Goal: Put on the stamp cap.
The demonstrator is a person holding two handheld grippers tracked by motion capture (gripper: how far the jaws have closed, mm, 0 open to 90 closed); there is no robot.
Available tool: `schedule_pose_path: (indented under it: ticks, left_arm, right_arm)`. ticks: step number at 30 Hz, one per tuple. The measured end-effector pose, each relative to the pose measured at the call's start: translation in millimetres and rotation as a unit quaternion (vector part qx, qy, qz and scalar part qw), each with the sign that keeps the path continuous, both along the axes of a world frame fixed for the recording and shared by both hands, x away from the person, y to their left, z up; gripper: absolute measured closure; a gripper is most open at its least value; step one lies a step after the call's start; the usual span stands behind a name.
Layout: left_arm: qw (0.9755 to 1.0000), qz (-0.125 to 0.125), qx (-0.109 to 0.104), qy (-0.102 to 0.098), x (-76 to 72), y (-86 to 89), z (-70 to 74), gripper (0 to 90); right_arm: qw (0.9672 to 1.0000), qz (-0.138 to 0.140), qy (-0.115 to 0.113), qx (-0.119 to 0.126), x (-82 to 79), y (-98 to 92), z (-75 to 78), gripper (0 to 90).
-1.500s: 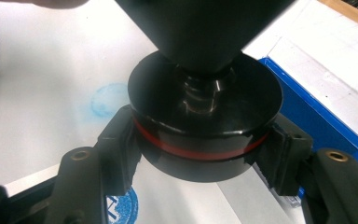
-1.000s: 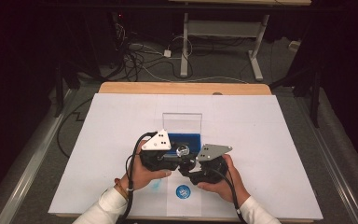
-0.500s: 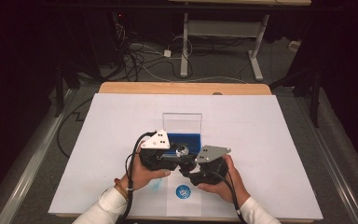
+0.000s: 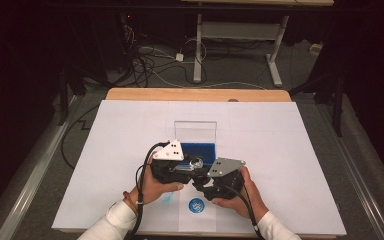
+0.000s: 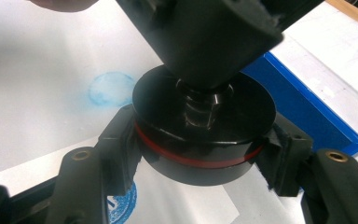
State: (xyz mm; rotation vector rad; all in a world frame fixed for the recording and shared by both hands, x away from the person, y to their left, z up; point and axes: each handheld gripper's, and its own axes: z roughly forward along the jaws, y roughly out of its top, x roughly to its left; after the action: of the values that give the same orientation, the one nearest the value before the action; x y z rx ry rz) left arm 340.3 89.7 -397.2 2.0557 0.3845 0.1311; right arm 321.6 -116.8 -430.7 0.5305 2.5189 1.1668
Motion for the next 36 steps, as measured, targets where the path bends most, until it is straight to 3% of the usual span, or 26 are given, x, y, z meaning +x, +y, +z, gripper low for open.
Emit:
schedule_pose_path:
  ticks: [10,27,36]
  left_arm:
    - [0.9998,0.001,0.011,-0.015,-4.1,-1.2,5.0,54.1]
    - [0.9997,0.002,0.015,-0.02,-5.8,-1.9,7.6,54.2]
    - [0.9996,0.002,0.015,-0.026,-7.3,-2.2,9.4,54.1]
  right_arm:
    - [0.9999,0.004,0.001,0.014,-0.5,-1.6,-1.4,38.5]
    - [0.9997,0.003,-0.001,0.024,-1.7,-2.3,-1.5,38.1]
    - [0.9998,0.001,0.003,0.018,-0.8,-1.6,-3.3,34.3]
